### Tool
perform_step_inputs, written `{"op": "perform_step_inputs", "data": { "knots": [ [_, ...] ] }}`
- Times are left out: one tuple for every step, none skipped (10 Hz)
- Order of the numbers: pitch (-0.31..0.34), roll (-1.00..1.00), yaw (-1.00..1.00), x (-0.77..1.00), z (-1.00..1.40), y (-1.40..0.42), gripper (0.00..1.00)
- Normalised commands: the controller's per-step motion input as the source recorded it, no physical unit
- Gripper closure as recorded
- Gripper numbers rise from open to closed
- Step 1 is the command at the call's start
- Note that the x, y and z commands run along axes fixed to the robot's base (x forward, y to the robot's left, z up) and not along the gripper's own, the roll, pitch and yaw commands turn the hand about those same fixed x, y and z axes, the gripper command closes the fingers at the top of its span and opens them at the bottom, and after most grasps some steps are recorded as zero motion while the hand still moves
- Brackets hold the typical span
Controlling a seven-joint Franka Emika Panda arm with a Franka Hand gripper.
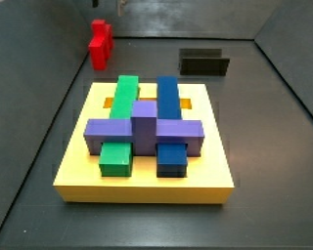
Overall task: Pick up the red object. Move up. Move to above the board. Insert the red object.
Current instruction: Pick up the red object.
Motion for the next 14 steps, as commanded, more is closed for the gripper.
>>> {"op": "perform_step_inputs", "data": {
  "knots": [
    [-0.114,-0.03,-0.81,-0.15,-0.19,0.00,0.00],
    [-0.096,-0.02,-0.84,-0.11,-0.18,0.01,0.00],
    [-0.080,0.00,-0.84,-0.11,-0.18,0.00,0.00],
    [-0.074,-0.02,-0.74,-0.21,-0.15,0.00,0.00],
    [-0.073,-0.02,-0.74,-0.19,-0.16,0.00,0.00],
    [-0.063,-0.01,-0.76,-0.18,-0.19,0.00,0.00],
    [-0.066,-0.01,-0.80,-0.10,-0.19,0.00,0.00],
    [-0.059,-0.02,-0.87,-0.01,-0.17,0.00,0.00],
    [-0.051,-0.03,-0.92,0.00,-0.14,0.00,0.00],
    [-0.066,-0.05,-0.95,0.00,-0.13,0.00,0.00],
    [-0.090,-0.07,-0.89,0.00,-0.10,0.03,0.00],
    [-0.107,-0.08,-0.85,0.00,-0.16,0.01,0.00],
    [-0.114,-0.09,-0.85,0.00,-0.19,0.00,0.00],
    [-0.121,-0.10,-0.80,0.00,-0.20,0.00,0.00]
  ]
}}
